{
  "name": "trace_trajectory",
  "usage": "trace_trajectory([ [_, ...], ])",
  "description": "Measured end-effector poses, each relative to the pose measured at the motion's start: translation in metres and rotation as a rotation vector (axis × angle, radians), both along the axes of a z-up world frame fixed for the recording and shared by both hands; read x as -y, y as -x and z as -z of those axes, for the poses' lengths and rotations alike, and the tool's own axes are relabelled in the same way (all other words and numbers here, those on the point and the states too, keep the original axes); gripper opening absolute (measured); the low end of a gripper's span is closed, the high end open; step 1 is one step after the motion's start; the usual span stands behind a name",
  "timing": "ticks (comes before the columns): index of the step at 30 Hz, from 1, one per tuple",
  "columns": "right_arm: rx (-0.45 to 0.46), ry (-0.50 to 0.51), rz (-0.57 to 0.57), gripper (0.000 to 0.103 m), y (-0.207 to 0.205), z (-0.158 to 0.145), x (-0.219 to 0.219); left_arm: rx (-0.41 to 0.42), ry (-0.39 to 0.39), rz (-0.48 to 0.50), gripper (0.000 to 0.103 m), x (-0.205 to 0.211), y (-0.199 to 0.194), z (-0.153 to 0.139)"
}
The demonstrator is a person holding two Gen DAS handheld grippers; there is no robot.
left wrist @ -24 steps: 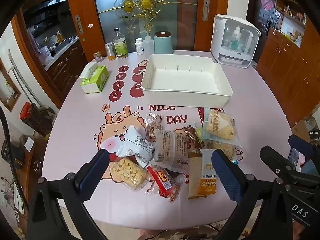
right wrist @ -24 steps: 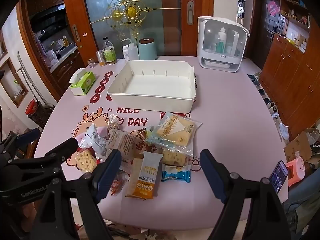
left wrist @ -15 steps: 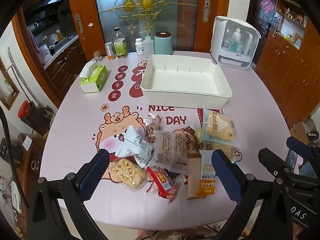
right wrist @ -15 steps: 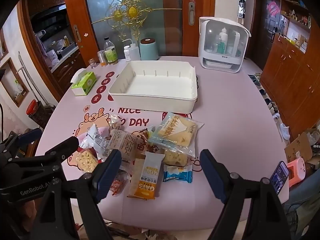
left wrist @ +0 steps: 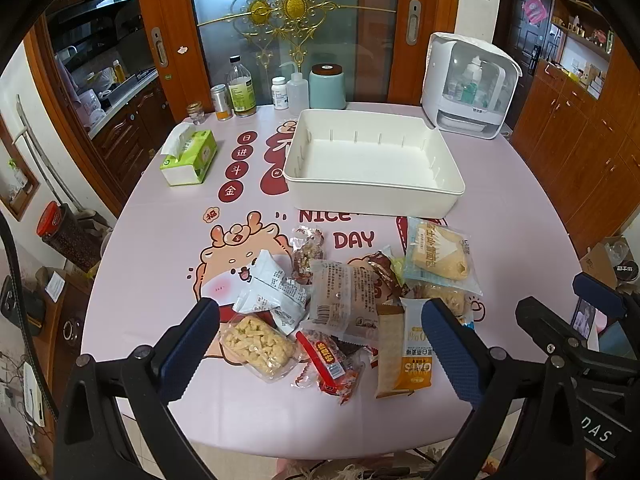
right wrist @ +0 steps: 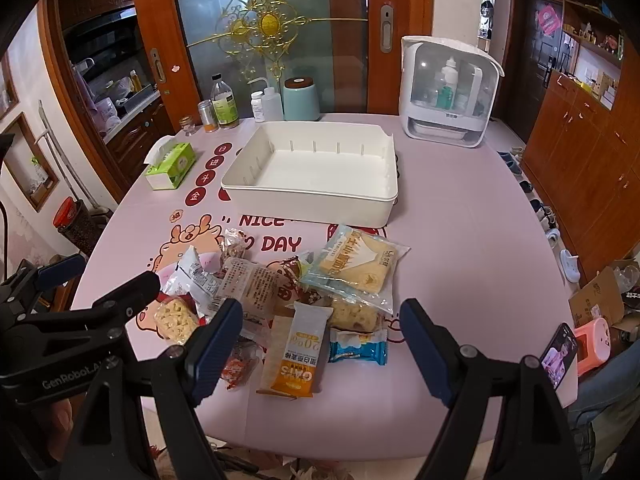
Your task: Organize snacks
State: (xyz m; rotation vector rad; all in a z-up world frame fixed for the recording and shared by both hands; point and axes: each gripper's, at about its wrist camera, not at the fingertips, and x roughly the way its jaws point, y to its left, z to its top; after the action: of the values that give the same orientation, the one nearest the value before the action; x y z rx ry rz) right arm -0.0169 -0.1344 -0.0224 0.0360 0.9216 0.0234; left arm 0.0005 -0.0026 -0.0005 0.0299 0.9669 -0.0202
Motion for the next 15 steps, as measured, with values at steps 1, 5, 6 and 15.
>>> trace_trajectory([
  [1, 0.001, 0.000, 0.000, 0.082, 0.0000, -0.0011, -0.0017, 0.001, -0.001, -0.001, 0.100, 0.0009, -0.0003, 0.0001],
  [5, 0.000, 0.001, 0.000, 0.082, 0.0006, 0.0005, 0.0002, 0.000, -0.001, -0.001, 0.100, -0.0001, 0.0004, -0.0023],
  [6, 0.000, 0.002, 0.000, 0.082, 0.0004, 0.0008, 0.0003, 0.000, 0.000, 0.000, 0.100, -0.0002, 0.0005, -0.0024],
  [15, 0.002, 0.003, -0.001, 0.082, 0.0009, 0.0011, -0.0025, 0.003, 0.001, 0.001, 0.100, -0.0018, 0.0017, -0.0020],
])
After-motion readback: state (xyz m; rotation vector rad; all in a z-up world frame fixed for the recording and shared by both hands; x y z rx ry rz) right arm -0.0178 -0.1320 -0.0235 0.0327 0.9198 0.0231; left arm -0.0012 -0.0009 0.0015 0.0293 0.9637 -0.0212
